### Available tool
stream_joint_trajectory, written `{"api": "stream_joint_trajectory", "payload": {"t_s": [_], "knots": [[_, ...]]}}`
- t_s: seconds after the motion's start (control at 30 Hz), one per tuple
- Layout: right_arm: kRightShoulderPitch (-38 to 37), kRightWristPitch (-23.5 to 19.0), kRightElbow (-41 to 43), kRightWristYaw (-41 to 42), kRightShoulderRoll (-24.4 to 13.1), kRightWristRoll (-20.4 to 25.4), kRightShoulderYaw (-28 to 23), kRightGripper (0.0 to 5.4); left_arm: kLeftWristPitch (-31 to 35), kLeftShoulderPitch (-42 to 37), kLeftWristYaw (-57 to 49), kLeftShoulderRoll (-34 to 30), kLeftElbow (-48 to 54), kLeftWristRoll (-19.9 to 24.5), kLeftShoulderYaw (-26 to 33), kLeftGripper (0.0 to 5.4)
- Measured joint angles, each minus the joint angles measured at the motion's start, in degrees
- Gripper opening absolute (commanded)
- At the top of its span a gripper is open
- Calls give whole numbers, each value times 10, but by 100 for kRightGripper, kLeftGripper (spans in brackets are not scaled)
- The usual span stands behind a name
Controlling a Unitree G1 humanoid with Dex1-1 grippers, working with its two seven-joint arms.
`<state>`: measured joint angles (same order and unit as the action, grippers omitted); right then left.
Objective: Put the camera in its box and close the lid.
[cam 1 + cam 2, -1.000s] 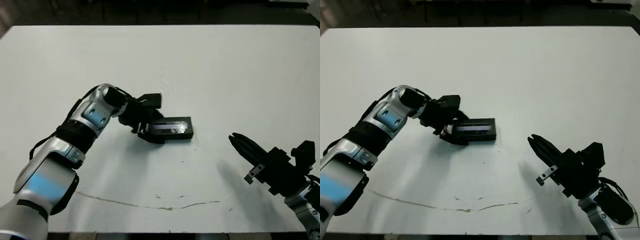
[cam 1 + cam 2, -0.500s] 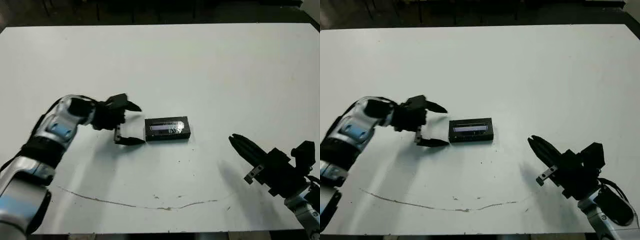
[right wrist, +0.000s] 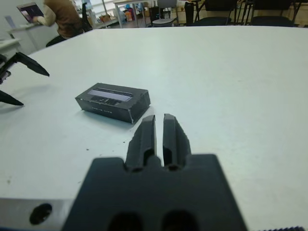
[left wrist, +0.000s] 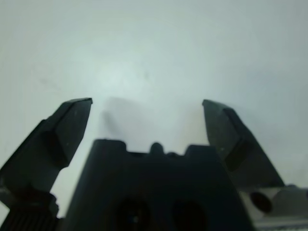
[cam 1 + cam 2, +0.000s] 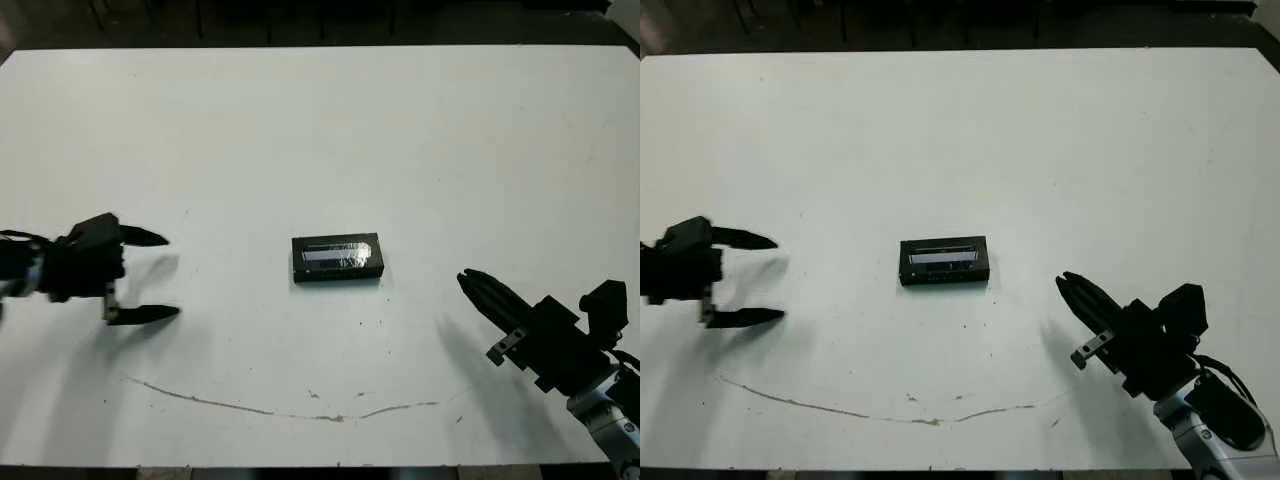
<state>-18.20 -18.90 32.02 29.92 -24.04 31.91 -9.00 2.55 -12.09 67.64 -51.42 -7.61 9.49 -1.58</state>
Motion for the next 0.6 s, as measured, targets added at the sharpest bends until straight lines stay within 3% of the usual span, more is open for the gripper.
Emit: {"api": "stream_joint_trajectory", "payload": {"t_s": [0.13,0.23,0.43,0.6], "knots": [[5,-1,3,-12,0,-8,3,0,57,39,-165,82,153,56,89,478],[9,1,6,-32,3,-30,7,0,98,40,-292,186,251,92,98,420],[16,21,14,-87,31,-89,16,0,194,-28,-459,330,376,101,16,306],[15,22,17,-120,40,-135,25,0,271,-84,-529,404,379,72,-77,213]]}}
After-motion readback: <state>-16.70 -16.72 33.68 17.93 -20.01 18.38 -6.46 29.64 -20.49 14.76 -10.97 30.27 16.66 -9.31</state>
